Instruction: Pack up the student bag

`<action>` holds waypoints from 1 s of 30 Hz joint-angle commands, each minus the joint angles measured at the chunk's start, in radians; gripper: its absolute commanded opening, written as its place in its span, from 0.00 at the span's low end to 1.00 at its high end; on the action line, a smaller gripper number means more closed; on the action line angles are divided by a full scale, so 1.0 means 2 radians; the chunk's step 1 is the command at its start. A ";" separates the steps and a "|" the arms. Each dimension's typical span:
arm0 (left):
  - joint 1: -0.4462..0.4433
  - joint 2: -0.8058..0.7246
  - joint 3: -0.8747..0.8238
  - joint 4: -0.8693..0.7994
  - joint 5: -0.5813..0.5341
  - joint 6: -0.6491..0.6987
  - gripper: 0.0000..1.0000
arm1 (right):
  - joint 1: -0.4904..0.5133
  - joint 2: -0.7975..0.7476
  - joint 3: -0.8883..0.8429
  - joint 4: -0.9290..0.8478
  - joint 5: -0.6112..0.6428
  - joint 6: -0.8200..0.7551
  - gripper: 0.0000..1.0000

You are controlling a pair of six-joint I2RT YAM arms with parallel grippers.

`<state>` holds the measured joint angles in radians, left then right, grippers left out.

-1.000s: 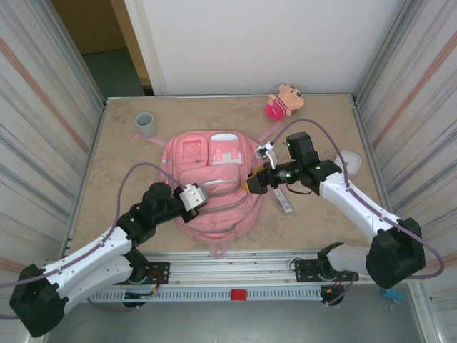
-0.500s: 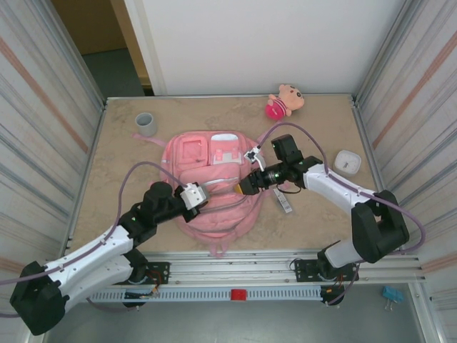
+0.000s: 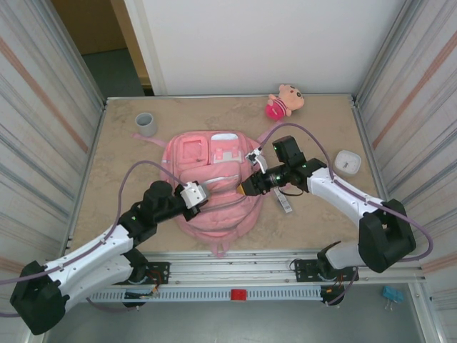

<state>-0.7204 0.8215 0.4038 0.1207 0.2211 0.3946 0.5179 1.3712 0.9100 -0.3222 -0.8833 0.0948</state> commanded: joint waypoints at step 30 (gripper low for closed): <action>0.001 0.007 0.067 0.036 -0.037 -0.020 0.00 | 0.157 -0.064 -0.024 0.116 0.135 0.132 0.00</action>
<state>-0.7216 0.8345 0.4828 0.0181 0.1387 0.3878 0.7692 1.2270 0.8272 -0.1501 -0.5812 0.3138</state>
